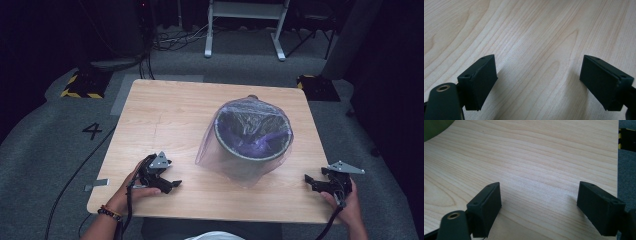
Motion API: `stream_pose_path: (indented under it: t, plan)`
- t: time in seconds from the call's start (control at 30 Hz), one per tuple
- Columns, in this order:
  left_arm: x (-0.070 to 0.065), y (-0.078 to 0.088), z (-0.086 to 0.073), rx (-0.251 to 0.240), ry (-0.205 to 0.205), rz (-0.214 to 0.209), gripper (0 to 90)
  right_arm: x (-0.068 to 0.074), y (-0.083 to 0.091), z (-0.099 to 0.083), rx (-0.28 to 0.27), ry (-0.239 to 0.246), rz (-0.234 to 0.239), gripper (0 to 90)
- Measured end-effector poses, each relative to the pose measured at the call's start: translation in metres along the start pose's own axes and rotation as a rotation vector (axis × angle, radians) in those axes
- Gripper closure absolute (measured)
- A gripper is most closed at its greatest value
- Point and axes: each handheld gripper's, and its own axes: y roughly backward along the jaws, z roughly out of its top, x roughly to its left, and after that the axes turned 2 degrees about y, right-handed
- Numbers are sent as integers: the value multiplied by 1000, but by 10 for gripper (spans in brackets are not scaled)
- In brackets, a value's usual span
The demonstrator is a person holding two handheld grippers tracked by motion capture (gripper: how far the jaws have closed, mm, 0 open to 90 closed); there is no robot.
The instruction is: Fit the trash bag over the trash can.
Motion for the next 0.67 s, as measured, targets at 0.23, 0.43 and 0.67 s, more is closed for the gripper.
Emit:
stream_pose_path:
  t: [0.23,0.43,0.67]
  plan:
    - [0,0,0,0,0,0,138,0,0,0,0,0,0,197]
    - [0,0,0,2,-1,-4,137,0,0,0,0,0,0,197]
    - [1,-1,1,2,-3,-5,137,0,0,0,0,0,0,197]
